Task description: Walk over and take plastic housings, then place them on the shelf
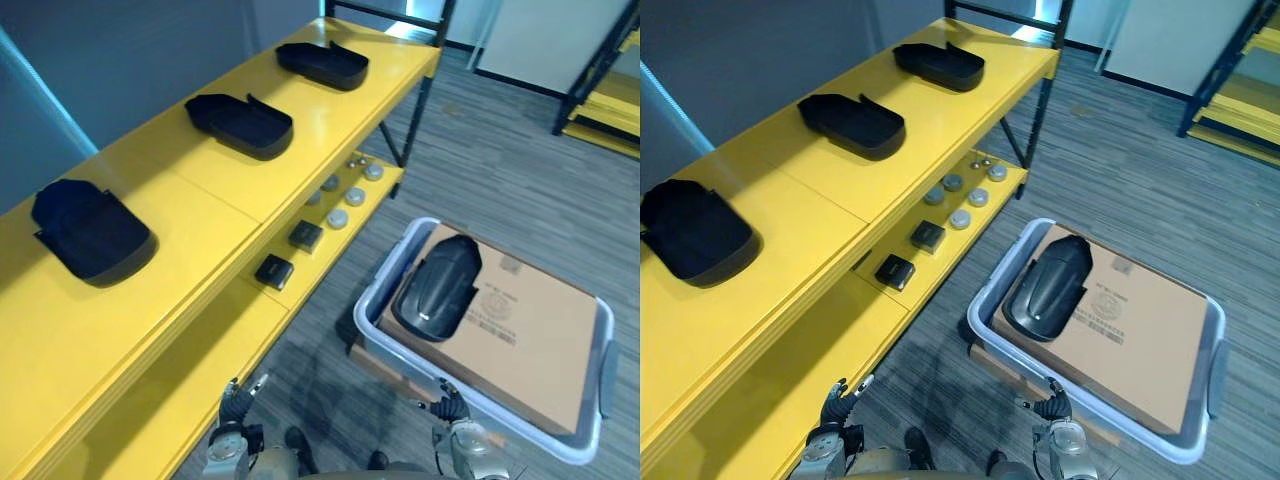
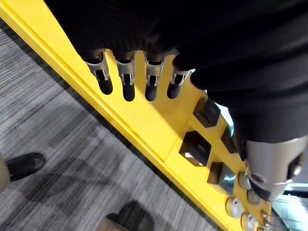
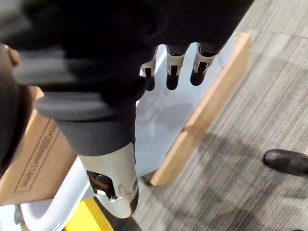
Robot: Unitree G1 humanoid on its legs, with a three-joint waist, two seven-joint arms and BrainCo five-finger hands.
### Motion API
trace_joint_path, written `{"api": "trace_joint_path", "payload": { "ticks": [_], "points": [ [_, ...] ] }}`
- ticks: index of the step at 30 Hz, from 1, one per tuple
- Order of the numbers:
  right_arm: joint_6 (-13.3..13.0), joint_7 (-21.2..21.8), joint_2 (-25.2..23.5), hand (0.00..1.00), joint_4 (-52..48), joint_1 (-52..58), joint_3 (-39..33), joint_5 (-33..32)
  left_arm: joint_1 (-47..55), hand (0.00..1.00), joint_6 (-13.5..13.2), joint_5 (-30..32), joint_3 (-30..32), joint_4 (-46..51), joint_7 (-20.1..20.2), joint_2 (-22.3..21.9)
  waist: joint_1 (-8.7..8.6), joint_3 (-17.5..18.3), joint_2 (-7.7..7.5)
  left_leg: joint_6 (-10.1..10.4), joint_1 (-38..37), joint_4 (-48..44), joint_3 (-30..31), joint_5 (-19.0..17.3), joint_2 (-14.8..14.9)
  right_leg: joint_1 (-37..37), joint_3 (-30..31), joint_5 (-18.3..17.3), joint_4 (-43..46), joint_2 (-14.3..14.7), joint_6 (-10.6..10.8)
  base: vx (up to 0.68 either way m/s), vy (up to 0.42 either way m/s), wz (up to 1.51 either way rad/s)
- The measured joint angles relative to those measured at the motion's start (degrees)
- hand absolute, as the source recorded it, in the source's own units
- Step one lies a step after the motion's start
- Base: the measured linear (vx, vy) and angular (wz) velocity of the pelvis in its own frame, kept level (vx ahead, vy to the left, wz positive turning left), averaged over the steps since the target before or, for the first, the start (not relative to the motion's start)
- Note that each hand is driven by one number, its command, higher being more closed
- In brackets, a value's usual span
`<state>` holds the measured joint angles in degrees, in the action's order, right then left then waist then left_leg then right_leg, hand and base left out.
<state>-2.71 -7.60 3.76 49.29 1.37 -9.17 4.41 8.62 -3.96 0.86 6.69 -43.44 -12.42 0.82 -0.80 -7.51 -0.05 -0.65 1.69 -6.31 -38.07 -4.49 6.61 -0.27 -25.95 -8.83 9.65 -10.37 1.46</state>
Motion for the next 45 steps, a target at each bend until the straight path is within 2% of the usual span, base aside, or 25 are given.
{"api": "trace_joint_path", "payload": {
  "ticks": [2,4,5,7,9,10,11,12,13,14,15,17,18,19,20,23,25,30,36,38,40,45],
  "points": [
    [0.01,0.01,-0.08,0.0,0.24,-1.19,0.1,-0.52,0.29,0.0,0.43,-0.09,-0.12,-0.3,-0.02,0.41,-0.01,0.05,0.27,1.16,-0.88,-0.13,-2.84,-1.18,0.67,-0.21,-11.69,0.74,3.82,-4.77,-0.57,-0.03,0.064,-1.15],
    [0.15,-0.1,-0.04,0.0,0.87,-1.37,0.03,-0.56,-0.59,0.0,0.5,-0.09,-0.11,-1.6,0.01,1.52,-1.0,0.02,0.49,1.39,-1.05,-1.28,-4.3,-0.87,1.18,-1.75,-12.95,1.05,6.68,-5.49,0.55,0.03,-0.038,-0.64],
    [0.46,-0.14,-0.07,0.0,1.09,-1.14,-0.01,-0.61,-1.21,0.0,0.58,-0.08,-0.08,-2.38,0.04,2.03,-1.72,0.0,0.5,1.43,-1.09,-2.73,-4.3,-0.9,1.67,-1.79,-11.97,0.8,6.48,-4.99,0.94,0.07,-0.119,-0.59],
    [0.45,-0.16,-0.25,0.0,1.07,-0.32,0.02,-1.84,-1.41,0.0,0.57,-0.07,0.29,-2.8,0.04,2.51,-1.54,-0.17,0.96,2.96,-0.49,-8.91,-3.21,-3.11,5.93,-0.49,-9.69,1.63,3.12,-1.66,1.72,0.07,-0.185,-0.75],
    [0.45,-1.15,-0.25,0.0,1.05,0.48,0.01,-3.16,-1.35,0.0,0.56,-0.1,0.33,-3.04,0.11,2.47,-1.49,-0.68,1.64,3.55,0.44,-17.43,-2.39,-5.07,11.44,0.93,-6.86,1.74,0.69,1.35,1.47,-0.02,-0.098,-0.67],
    [0.43,-1.28,-0.19,0.0,1.03,0.75,0.0,-3.56,-1.31,0.0,0.58,-0.18,0.34,-3.22,0.12,2.32,-1.43,-0.7,1.7,3.55,0.95,-19.75,-1.45,-5.05,12.56,1.14,-5.93,1.8,0.16,2.08,1.2,-0.04,-0.109,-0.9],
    [0.42,-1.58,0.21,0.0,1.0,0.67,-0.04,-4.36,-1.0,0.0,0.58,-0.31,0.39,-3.22,0.14,1.64,-1.03,-1.0,2.21,3.55,1.79,-23.76,1.59,-5.04,14.44,1.08,-3.28,1.65,-0.04,3.46,0.56,-0.01,-0.093,-0.83],
    [0.38,-1.87,0.2,0.0,0.9,0.61,-0.04,-4.54,-0.77,0.0,0.59,-0.37,0.39,-3.22,0.18,1.29,-0.98,-1.14,2.55,3.29,2.85,-26.28,4.3,-4.88,15.07,1.17,-1.88,1.56,-0.08,4.0,0.15,0.04,-0.062,-1.07],
    [0.33,-2.32,0.25,0.0,0.85,0.02,-0.08,-4.77,-0.65,0.0,0.77,-0.46,0.41,-3.38,0.39,0.63,-0.66,-1.68,2.91,3.83,5.29,-28.51,11.21,-5.84,14.21,1.21,0.27,1.56,-0.36,4.29,-0.4,0.07,0.027,-0.94],
    [0.32,-2.37,0.63,0.0,0.9,0.07,-0.7,-4.99,-0.7,0.0,0.88,-0.53,0.41,-3.4,0.89,0.14,-0.57,-2.14,2.53,5.54,5.76,-27.3,16.15,-7.11,11.86,1.11,2.05,1.36,-0.38,3.98,-0.82,0.11,0.05,-0.99],
    [0.32,-2.44,0.76,0.0,0.93,0.18,-1.35,-5.12,-0.82,0.0,0.87,-0.78,0.41,-3.38,1.19,0.0,-0.15,-2.47,2.57,6.15,5.96,-25.4,19.97,-8.03,9.2,1.38,3.35,1.4,-0.33,3.42,-0.78,0.1,0.071,-0.82],
    [0.31,-2.51,0.76,0.0,0.96,0.97,-2.05,-5.75,-1.05,0.0,0.84,-1.41,0.39,-3.24,1.19,-0.01,-0.11,-2.73,2.4,6.63,6.94,-18.94,27.43,-7.95,3.64,2.48,5.13,1.65,-0.18,2.09,0.53,0.11,0.095,-0.54],
    [0.29,-2.69,0.82,0.0,0.95,1.29,-2.07,-5.96,-1.17,0.0,0.78,-1.43,0.35,-3.06,1.19,-0.02,0.01,-2.62,2.76,7.52,6.89,-14.5,30.48,-6.6,2.0,2.63,5.91,1.45,0.21,2.13,1.45,0.14,0.168,-0.36],
    [0.19,-2.71,1.28,0.0,0.93,1.28,-2.09,-5.99,-1.25,0.0,0.75,-1.43,0.3,-3.06,1.18,0.0,0.0,-2.71,3.82,6.3,7.03,-12.02,32.29,-3.4,1.32,2.86,6.2,1.08,0.65,2.91,2.12,0.17,0.192,-0.35],
    [-0.04,-2.69,-0.07,0.0,0.9,1.3,-2.18,-6.24,-1.37,0.0,0.79,-1.92,0.18,-3.13,1.16,1.47,-0.13,-2.82,2.51,4.83,6.07,-12.99,31.82,-3.87,0.36,3.04,7.17,0.62,1.09,1.95,3.31,0.15,0.147,-0.19],
    [-0.83,-2.6,-1.24,0.0,0.91,1.23,-3.19,-7.38,-2.49,0.0,0.86,-2.55,0.07,-3.17,1.18,2.47,-0.09,-3.18,0.41,3.98,6.31,-12.68,31.65,-4.47,-1.61,3.1,7.16,0.82,0.77,0.02,4.32,0.15,0.154,0.04],
    [-0.91,-2.55,-1.1,0.0,0.91,1.37,-4.73,-8.51,-2.37,0.0,0.87,-2.53,0.05,-3.18,1.18,2.62,0.02,-3.12,0.21,3.08,5.67,-12.68,31.67,-5.01,-2.62,4.3,7.15,1.22,-0.29,-0.74,4.91,0.09,0.129,0.12],
    [-1.38,-2.42,-1.06,0.0,0.83,0.34,-8.95,-11.82,-1.9,0.0,0.87,-2.64,0.62,-3.17,1.15,4.42,0.16,-2.81,-0.26,2.91,3.66,-10.45,31.43,-5.06,-3.81,6.02,7.42,2.19,-3.19,-1.37,6.13,0.05,0.046,-0.03],
    [-1.37,-3.59,-0.69,0.0,0.76,1.66,-15.45,-14.13,0.02,0.0,0.89,-3.03,1.47,-3.25,1.2,4.41,0.04,-1.87,-1.22,2.36,1.07,-5.75,30.79,-3.32,-4.02,6.97,8.72,3.98,-5.3,-0.61,5.53,0.02,-0.011,-0.1],
    [-1.33,-4.46,-0.7,0.0,-3.29,3.27,-18.26,-15.38,0.19,0.0,0.89,-3.03,2.55,-3.24,1.19,4.4,-0.14,-1.06,-2.02,2.11,-0.1,-3.13,30.78,-1.85,-4.59,7.26,8.75,4.37,-5.93,-0.88,5.67,0.0,0.0,0.0],
    [-1.43,-5.42,-0.5,0.0,-8.45,4.27,-20.61,-15.71,0.52,0.0,0.89,-3.05,2.59,-3.24,1.2,4.35,-0.27,-0.84,-2.06,1.93,-1.26,-1.27,30.78,-0.66,-4.66,7.42,8.82,5.33,-5.96,-0.83,5.28,-0.02,0.006,0.0],
    [-1.59,-7.53,-0.24,0.0,-24.25,4.83,-19.38,-14.68,2.3,0.0,0.88,-3.07,2.46,-3.21,1.21,4.21,-1.06,0.43,-3.04,1.52,-3.32,4.27,30.81,2.86,-5.59,6.93,8.94,5.63,-5.98,-1.64,5.26,-0.08,0.016,-0.01]
  ]
}}
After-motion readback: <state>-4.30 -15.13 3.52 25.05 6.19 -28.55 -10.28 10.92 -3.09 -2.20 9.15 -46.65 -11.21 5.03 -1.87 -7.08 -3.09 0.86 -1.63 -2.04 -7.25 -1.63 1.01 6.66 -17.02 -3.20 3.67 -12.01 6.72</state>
